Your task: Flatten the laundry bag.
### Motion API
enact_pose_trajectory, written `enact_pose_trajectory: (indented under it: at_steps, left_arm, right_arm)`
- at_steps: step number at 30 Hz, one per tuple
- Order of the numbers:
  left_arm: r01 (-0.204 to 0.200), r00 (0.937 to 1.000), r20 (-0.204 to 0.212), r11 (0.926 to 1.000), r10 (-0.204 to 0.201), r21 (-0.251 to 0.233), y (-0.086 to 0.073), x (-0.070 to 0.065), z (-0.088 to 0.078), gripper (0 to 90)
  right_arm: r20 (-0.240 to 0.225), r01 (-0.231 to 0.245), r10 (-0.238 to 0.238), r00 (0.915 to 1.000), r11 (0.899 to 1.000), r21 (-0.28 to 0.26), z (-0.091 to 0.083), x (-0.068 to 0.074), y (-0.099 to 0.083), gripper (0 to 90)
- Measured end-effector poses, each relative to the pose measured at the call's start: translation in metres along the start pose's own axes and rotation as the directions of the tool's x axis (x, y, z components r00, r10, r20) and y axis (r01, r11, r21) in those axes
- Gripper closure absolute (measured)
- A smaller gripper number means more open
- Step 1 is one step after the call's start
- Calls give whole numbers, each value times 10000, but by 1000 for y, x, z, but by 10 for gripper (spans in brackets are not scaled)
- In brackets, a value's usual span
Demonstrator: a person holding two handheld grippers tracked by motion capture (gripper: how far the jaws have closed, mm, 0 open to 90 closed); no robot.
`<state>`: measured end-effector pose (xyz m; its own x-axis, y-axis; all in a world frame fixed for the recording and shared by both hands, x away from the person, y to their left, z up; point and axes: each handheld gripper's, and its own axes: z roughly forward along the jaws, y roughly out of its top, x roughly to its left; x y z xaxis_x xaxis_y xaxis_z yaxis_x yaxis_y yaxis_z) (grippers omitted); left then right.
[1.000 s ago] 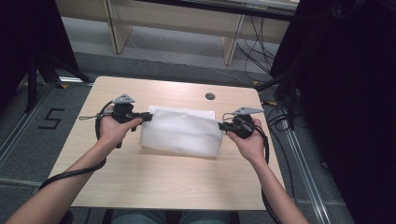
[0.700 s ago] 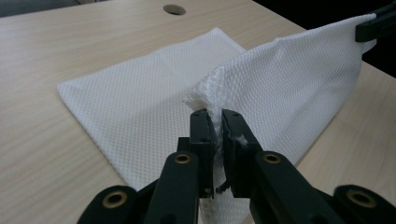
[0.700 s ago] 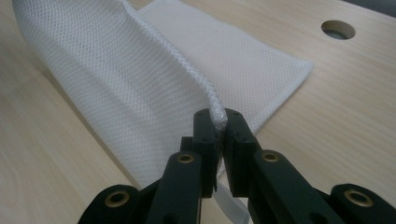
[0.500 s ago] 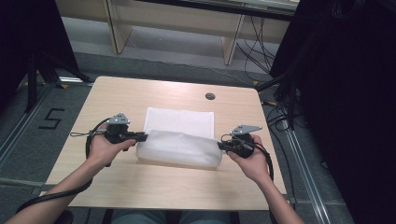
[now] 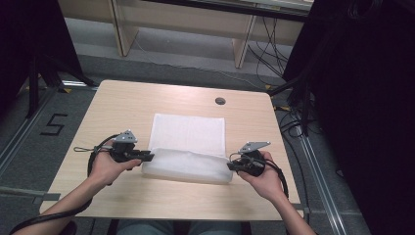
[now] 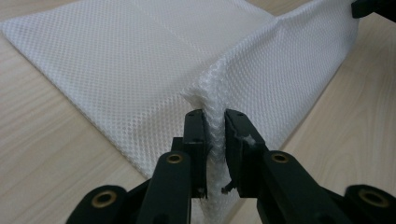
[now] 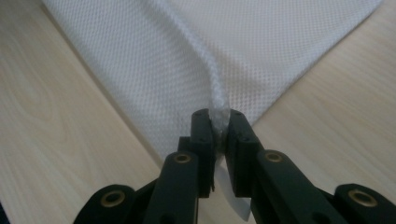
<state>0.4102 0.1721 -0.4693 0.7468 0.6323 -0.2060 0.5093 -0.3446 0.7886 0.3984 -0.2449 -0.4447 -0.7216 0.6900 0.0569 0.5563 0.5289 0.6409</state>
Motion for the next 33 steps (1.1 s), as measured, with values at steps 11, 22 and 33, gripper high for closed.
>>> enact_pose_trajectory:
  at_steps: [11, 22, 33]
  left_arm:
    - [-207, 9982, 580, 9981, 173, 586, -12, -9, -5, 719]
    - [-162, 9964, 838, 9957, 86, 908, -18, -15, -23, 561]
    - [256, 9973, 666, 9954, -318, 925, -22, -12, -59, 469]
  right_arm:
    - [-535, -6, 40, 9986, 9979, 641, -2, 11, -15, 781]
    - [-919, -312, 366, 9951, 9977, 602, -16, 14, -24, 660]
    - [-1010, -588, 624, 9929, 9975, 379, -43, 6, -33, 619]
